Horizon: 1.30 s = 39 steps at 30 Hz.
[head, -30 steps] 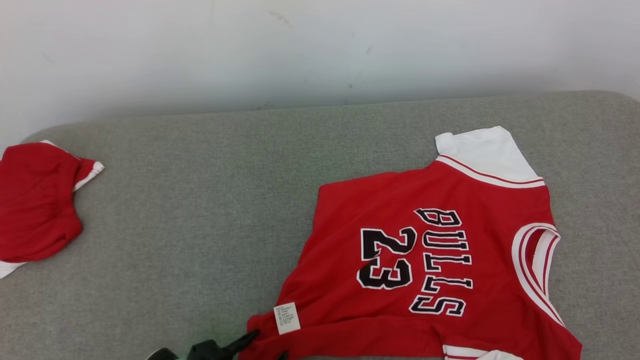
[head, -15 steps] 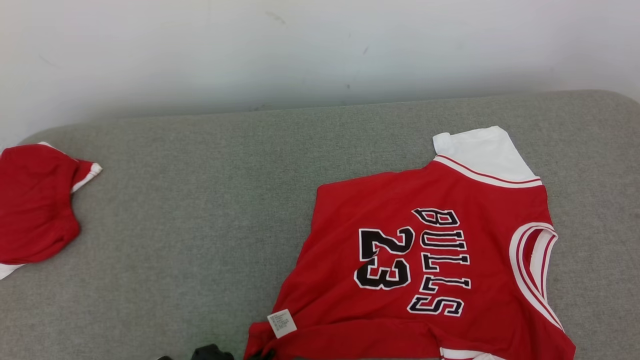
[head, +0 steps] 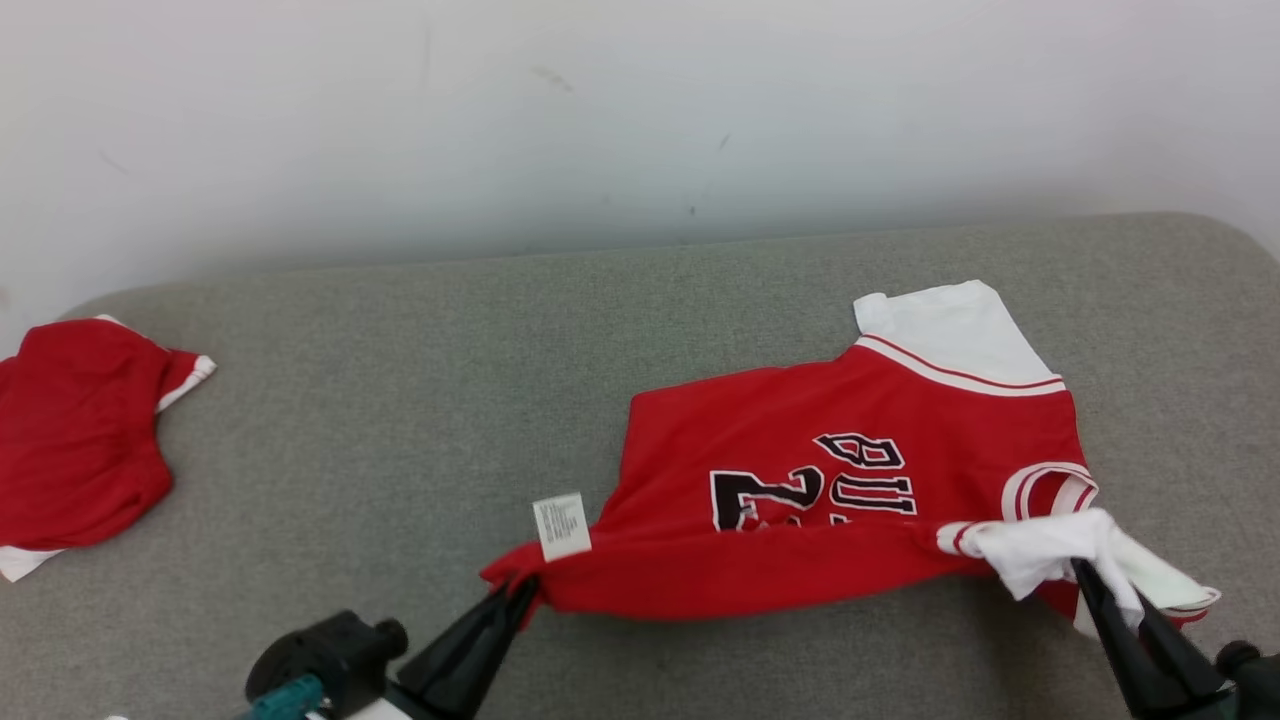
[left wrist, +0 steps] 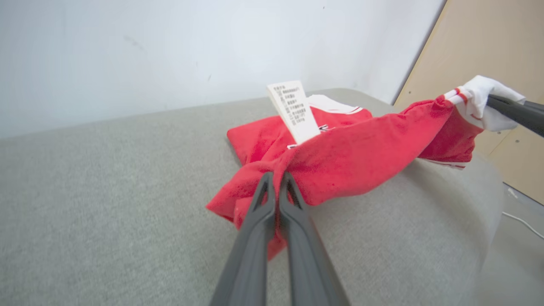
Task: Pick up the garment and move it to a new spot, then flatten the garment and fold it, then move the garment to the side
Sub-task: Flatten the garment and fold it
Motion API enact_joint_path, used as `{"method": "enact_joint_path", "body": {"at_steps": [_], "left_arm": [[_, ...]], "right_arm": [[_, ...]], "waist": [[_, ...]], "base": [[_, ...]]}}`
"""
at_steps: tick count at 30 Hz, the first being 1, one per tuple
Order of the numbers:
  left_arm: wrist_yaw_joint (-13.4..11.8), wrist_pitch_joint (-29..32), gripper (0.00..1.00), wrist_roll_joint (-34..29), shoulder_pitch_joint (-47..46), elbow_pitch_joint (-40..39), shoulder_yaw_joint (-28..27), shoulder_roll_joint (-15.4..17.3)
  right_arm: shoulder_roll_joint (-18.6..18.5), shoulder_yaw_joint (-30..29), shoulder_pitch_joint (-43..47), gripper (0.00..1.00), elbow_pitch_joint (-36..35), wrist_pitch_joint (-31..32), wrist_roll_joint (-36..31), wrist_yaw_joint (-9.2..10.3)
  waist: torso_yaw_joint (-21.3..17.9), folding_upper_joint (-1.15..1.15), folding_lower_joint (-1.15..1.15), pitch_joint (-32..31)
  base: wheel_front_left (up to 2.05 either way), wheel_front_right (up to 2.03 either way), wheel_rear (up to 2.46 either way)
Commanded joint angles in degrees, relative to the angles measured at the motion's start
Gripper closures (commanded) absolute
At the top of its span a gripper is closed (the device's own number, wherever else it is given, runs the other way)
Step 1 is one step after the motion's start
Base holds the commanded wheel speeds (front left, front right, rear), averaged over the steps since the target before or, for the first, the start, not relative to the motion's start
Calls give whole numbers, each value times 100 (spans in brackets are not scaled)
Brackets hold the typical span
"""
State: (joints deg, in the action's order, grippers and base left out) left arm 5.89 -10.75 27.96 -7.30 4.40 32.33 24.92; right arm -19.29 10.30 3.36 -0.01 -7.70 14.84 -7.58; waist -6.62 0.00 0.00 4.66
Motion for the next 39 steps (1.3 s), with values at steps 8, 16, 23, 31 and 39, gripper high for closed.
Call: {"method": "enact_joint_path", "body": {"at_steps": [8, 16, 23, 31, 39], "left_arm": [[-231, 649, 100, 451, -197, -2043, -512, 442], [-278, 1641, 100, 1085, -748, -3790, -901, 848], [-339, 2910, 100, 2167, -2242, -4208, -1359, 1080], [-156, 3608, 100, 2329, -4409, -2646, -1371, 992], [101, 2702, 100, 1290, -6714, -248, -957, 434]], "right_arm": [[-642, -640, 217, 100, -2229, 1050, 1369, 17], [-1184, -1952, 289, 100, -3927, 1993, 2849, 17], [-2055, -3149, -737, 100, -4469, 2761, 4134, 17], [-2627, -2294, -3088, 100, -3349, 3109, 4363, 17], [-1404, -460, -6759, 100, -966, 2891, 2671, 17]], "waist": [[-127, 0, 0, -238], [-127, 0, 0, -277], [-50, 0, 0, 159], [167, 0, 0, 1276], [383, 0, 0, 2416]], "base": [[0, 0, 0], [0, 0, 0], [0, 0, 0], [0, 0, 0], [0, 0, 0]]}}
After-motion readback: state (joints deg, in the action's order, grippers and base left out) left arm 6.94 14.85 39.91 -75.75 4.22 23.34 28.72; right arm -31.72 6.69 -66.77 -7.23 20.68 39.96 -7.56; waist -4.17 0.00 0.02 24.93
